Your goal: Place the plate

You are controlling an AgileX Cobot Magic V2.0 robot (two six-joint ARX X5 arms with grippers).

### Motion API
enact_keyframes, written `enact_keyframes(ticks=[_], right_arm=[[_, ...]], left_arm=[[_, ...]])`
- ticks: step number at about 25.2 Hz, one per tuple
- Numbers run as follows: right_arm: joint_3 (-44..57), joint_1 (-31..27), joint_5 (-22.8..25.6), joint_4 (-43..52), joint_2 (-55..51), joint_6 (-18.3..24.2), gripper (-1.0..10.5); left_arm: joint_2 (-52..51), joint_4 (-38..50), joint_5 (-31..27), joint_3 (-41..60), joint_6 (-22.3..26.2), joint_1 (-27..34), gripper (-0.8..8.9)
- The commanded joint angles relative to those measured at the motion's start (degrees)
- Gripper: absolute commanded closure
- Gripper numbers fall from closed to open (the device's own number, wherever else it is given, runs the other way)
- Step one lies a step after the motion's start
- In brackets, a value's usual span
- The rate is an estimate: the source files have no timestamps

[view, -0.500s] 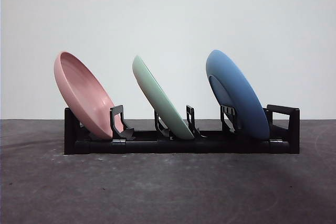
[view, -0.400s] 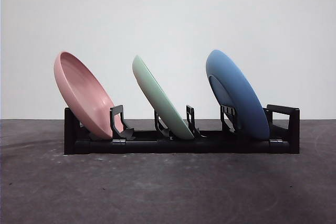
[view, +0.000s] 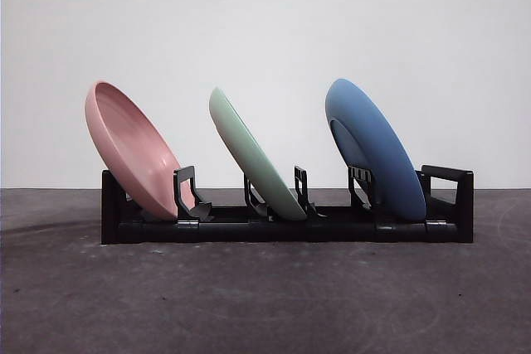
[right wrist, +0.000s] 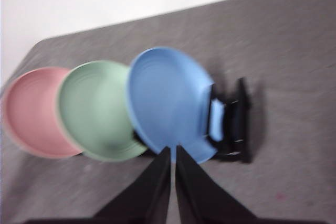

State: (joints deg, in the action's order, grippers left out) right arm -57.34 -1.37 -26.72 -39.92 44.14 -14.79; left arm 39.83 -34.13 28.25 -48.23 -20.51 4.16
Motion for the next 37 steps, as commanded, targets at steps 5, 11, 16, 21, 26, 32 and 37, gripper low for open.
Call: enact_keyframes(ticks=[5, 11, 16, 21, 26, 32, 37], right_arm=[[-10.60, 2.47, -5.77, -9.09, 9.90, 2.71, 9.3], [-14.29, 6.88, -7.10, -12.24, 18.05, 6.45, 7.7], [-15.08, 11.96, -1.88, -12.20, 21.75, 6.19, 6.5], [-22.23, 15.58, 0.66, -13.60, 31.26, 5.86, 6.5], [-33.81, 19.37, 2.21, -13.68, 43.41, 8.17, 6.5], [-41.77, 23.21, 11.69, -13.03, 52.13, 10.82, 6.6], [-42.05, 24.22, 12.24, -12.50, 56.37, 10.99, 6.8]], left_arm=[[8.81, -9.64, 0.26, -8.41, 6.60, -1.51, 8.03], [13.00, -11.06, 0.28, -11.08, 6.64, -3.43, 4.55], [12.90, -10.84, 0.28, -11.08, 6.82, -3.61, 4.52], [12.92, -10.82, 0.28, -11.08, 6.80, -3.61, 4.52], [12.92, -10.91, 0.28, -11.08, 6.78, -3.61, 4.52], [12.92, -11.10, 0.28, -11.08, 6.78, -3.61, 4.52], [12.92, -11.08, 0.28, -11.08, 6.78, -3.61, 4.52]])
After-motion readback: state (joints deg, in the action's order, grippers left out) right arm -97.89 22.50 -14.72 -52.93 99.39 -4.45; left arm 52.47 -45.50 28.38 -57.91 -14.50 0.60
